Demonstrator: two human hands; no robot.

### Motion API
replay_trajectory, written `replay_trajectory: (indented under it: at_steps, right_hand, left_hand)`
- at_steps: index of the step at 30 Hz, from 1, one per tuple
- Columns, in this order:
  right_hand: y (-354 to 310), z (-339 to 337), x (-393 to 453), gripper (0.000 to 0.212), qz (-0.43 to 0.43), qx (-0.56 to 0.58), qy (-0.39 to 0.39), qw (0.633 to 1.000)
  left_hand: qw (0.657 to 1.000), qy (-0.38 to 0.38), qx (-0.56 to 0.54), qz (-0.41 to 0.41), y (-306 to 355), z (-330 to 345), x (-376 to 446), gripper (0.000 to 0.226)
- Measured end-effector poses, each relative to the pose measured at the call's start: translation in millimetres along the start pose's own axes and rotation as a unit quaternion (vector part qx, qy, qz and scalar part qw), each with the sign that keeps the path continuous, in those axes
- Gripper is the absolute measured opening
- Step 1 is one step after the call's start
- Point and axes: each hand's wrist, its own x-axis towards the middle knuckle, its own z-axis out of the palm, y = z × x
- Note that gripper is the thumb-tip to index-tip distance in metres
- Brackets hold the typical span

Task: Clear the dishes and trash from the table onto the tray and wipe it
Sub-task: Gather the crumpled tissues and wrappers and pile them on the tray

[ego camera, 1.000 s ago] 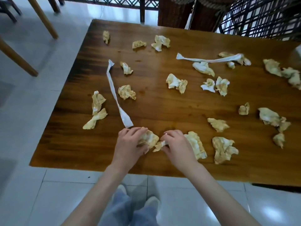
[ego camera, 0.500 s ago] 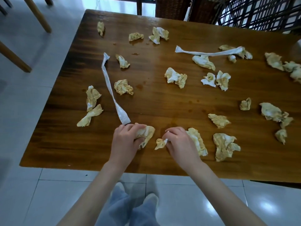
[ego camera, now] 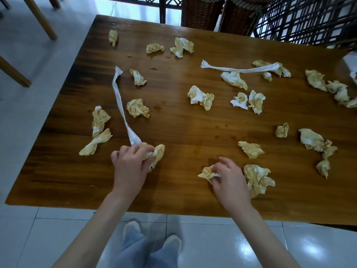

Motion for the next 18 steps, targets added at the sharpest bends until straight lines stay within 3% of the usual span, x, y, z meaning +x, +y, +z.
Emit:
replay_trajectory:
  at_steps: [7, 12, 18]
  right_hand:
    - [-2.7, -0.3, 4.9, 0.024, -0.051, 0.03, 0.023, 0.998]
    - [-34.9, -1.5, 26.0, 0.025, -0.095, 0.067, 0.068, 0.991]
    - [-68.2, 1.6, 51.4, 0.023, -0.124, 0.06, 0.062, 0.989]
  left_hand:
    - [0.999, 0.038, 0.022, -0.029, -2.5, -11.8, 2.4, 0.024]
    - [0.995, 0.05, 0.046, -0.077, -30.6, -24.9, 22.6, 0.02]
    - [0.989, 0.075, 0.042, -0.119, -47.5, -20.9, 61.2, 0.023]
